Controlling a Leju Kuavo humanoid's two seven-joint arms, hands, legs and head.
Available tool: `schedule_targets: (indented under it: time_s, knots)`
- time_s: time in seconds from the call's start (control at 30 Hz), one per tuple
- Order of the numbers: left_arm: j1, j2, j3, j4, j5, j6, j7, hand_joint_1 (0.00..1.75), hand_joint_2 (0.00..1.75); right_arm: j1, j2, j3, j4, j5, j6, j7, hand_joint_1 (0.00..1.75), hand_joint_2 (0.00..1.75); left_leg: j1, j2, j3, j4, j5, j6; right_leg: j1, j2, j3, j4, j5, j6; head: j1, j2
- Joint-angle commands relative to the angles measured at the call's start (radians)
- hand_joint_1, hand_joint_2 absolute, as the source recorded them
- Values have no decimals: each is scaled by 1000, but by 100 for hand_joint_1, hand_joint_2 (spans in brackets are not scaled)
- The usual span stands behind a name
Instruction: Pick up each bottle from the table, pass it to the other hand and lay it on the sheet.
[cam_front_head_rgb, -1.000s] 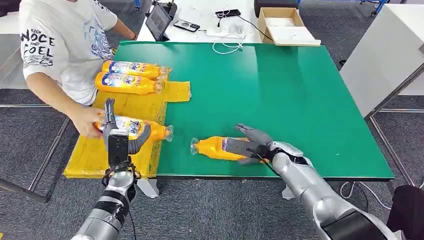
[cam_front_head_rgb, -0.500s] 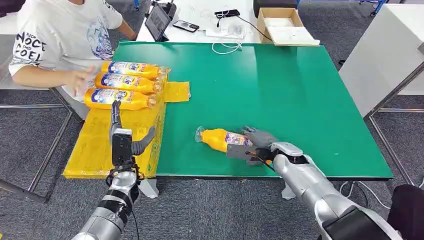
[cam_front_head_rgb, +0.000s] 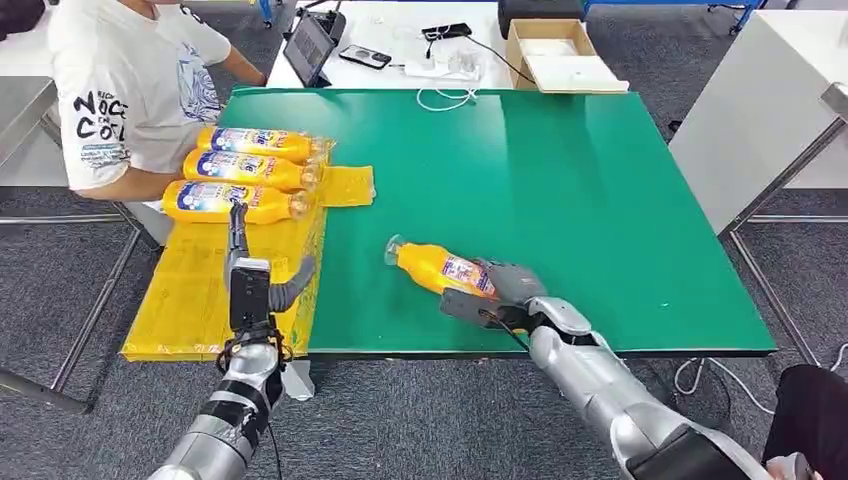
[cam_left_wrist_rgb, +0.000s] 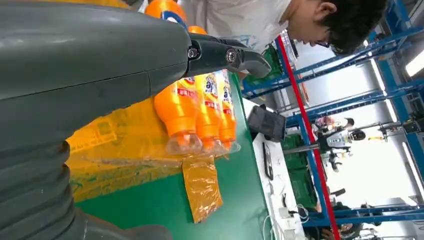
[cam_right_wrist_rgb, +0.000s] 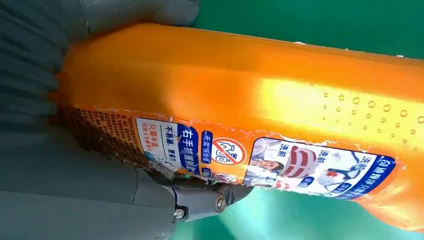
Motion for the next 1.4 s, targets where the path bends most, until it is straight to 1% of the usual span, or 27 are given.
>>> schedule_targets:
  time_s: [0.03, 0.13, 0.17, 0.2, 0.23, 0.27, 0.3, 0.33, 0.37, 0.4, 0.43, 0.53, 0.6, 0.63, 0.67, 0.7, 0.77, 0.8, 0.87, 0.9, 1.07, 1.1, 1.23, 1.27, 1.3, 1.33, 1.4]
  knots:
    - [21, -23, 40, 1, -11, -23, 5, 0, 175, 285, 77, -288, -427, -61, -303, -76, 175, 175, 1, -1, 2, -2, 0, 0, 1, -2, 2, -2, -1, -2, 0, 0]
    - [23, -25, 41, -1, -13, -24, 5, 0, 175, 295, 75, -289, -452, -55, -296, -61, 175, 175, 0, -3, -1, -1, -1, 1, 1, -4, 1, 0, -2, -3, 0, 0]
    - [23, -25, 41, -1, -13, -24, 5, 0, 175, 295, 75, -289, -452, -55, -296, -61, 175, 175, -1, -6, -5, 0, 0, 0, -1, -4, -2, 2, -3, -2, 0, 0]
    - [20, -24, 42, 1, -13, -25, 5, 0, 175, 296, 74, -295, -451, -54, -294, -61, 175, 175, -1, -4, -7, 1, -1, 1, 0, -3, -4, 2, -3, -2, -1, 0]
    - [20, -25, 43, 2, -14, -25, 5, 0, 175, 294, 76, -300, -440, -52, -290, -63, 175, 175, 0, -6, -10, 0, 0, 1, 1, -5, -6, 1, -2, -2, 0, 0]
    - [15, -41, 64, 16, 80, -151, 27, 0, 175, 331, 144, -425, -530, -110, -415, -188, 175, 175, 0, -7, -12, 0, 1, 1, 0, -5, -8, 1, -2, -1, 0, 0]
    - [5, -53, 72, 31, 100, -243, 42, 0, 175, 358, 162, -478, -587, -121, -613, -315, 175, 175, 0, -7, -11, 0, 1, 2, 0, -6, -7, 1, -3, -1, 0, 0]
    - [1, -67, 65, 31, 108, -281, 56, 0, 175, 402, 158, -498, -719, -110, -625, -297, 175, 175, -1, -7, -11, 1, -1, 2, 0, -7, -7, 2, -4, -2, 0, 0]
    - [-2, -77, 61, 35, 119, -309, 72, 0, 175, 425, 165, -520, -788, -84, -665, -302, 175, 175, -1, -10, -15, 1, 0, 2, -1, -10, -10, 3, -4, 0, 1, 0]
    - [-3, -83, 56, 33, 132, -339, 85, 0, 175, 440, 170, -537, -831, -71, -668, -303, 175, 175, -1, -9, -14, 2, -1, 3, -1, -9, -9, 3, -6, -1, 1, 0]
    - [-4, -88, 48, 30, 173, -412, 120, 0, 175, 457, 219, -616, -872, -1, -668, -354, 175, 175, -1, -9, -19, 2, 1, 2, -1, -8, -14, 3, -4, 0, 0, 0]
    - [10, -85, 9, -4, 225, -530, 150, 0, 175, 471, 246, -655, -879, -8, -668, -431, 175, 175, -2, -10, -19, 1, 0, 2, -3, -11, -13, 2, -5, -1, 0, 0]
    - [25, -78, -12, -36, 264, -614, 175, 0, 175, 469, 242, -654, -861, -13, -668, -447, 175, 175, -2, -10, -18, 1, 0, 3, -3, -11, -12, 2, -5, 0, 0, 0]
    - [29, -76, -19, -45, 281, -648, 189, 0, 175, 467, 245, -661, -853, -10, -668, -454, 175, 175, -2, -9, -21, 1, 1, 2, -2, -8, -15, 1, -3, 0, 0, 0]
    - [29, -76, -19, -45, 281, -648, 189, 0, 175, 467, 245, -661, -853, -10, -668, -454, 175, 175, -2, -9, -19, 0, 1, 2, -3, -8, -14, 2, -4, 0, 0, 0]
    - [37, -70, -29, -60, 302, -698, 201, 0, 175, 464, 241, -654, -837, -18, -668, -456, 175, 175, -3, -9, -20, 0, 1, 2, -3, -9, -15, 2, -3, 0, 0, 0]
    - [42, -67, -30, -69, 304, -700, 203, 0, 175, 461, 240, -656, -831, -24, -668, -462, 175, 175, -2, -8, -20, 0, 1, 2, -3, -7, -15, 1, -3, 0, 0, 0]
    - [42, -67, -30, -69, 304, -700, 203, 0, 175, 461, 240, -656, -831, -24, -668, -462, 175, 175, -3, -8, -17, 0, 0, 3, -2, -8, -13, 1, -4, -1, 0, 0]
    - [42, -67, -30, -69, 304, -700, 203, 0, 175, 461, 240, -656, -831, -24, -668, -462, 175, 175, -2, -7, -21, 0, 1, 2, -2, -7, -16, 1, -2, 0, 0, 0]
    - [42, -67, -30, -69, 304, -700, 203, 0, 175, 461, 240, -656, -831, -24, -668, -462, 175, 175, -3, -7, -18, 0, 0, 3, -3, -8, -14, 1, -3, 0, 0, 0]
    - [42, -67, -30, -69, 304, -700, 203, 0, 175, 461, 240, -656, -831, -24, -668, -462, 175, 175, -2, -7, -20, 0, 1, 2, -2, -7, -15, 1, -3, 0, 0, 0]
    - [42, -67, -30, -69, 304, -700, 203, 0, 175, 461, 240, -656, -831, -24, -668, -462, 175, 175, -2, -7, -18, 0, 0, 3, -2, -8, -13, 1, -4, 0, 0, 0]
    - [75, -31, -83, -132, 432, -919, 260, 0, 175, 452, 194, -579, -770, -29, -662, -470, 175, 175, -2, -6, -18, 0, 0, 3, -3, -7, -14, 0, -3, 0, 0, 0]
    - [80, -25, -91, -144, 446, -942, 263, 0, 175, 450, 191, -569, -757, -30, -658, -470, 175, 175, -2, -5, -17, 0, -1, 3, -2, -6, -12, 0, -3, -1, 0, 0]
    - [88, -18, -103, -160, 482, -1002, 268, 0, 175, 447, 185, -547, -739, -30, -632, -477, 175, 175, -2, -5, -15, -1, -1, 3, -2, -5, -11, 0, -4, -1, 0, 0]
    - [99, -8, -116, -181, 522, -1058, 281, 0, 175, 443, 186, -522, -711, -28, -616, -484, 175, 175, -2, -4, -18, -1, 0, 2, -2, -4, -14, -1, -2, 0, 0, 0]
    - [111, 0, -128, -203, 570, -1116, 286, 0, 175, 441, 192, -493, -681, -39, -580, -494, 175, 175, -2, -4, -16, -1, -1, 3, -2, -4, -11, -1, -3, -1, 0, 0]
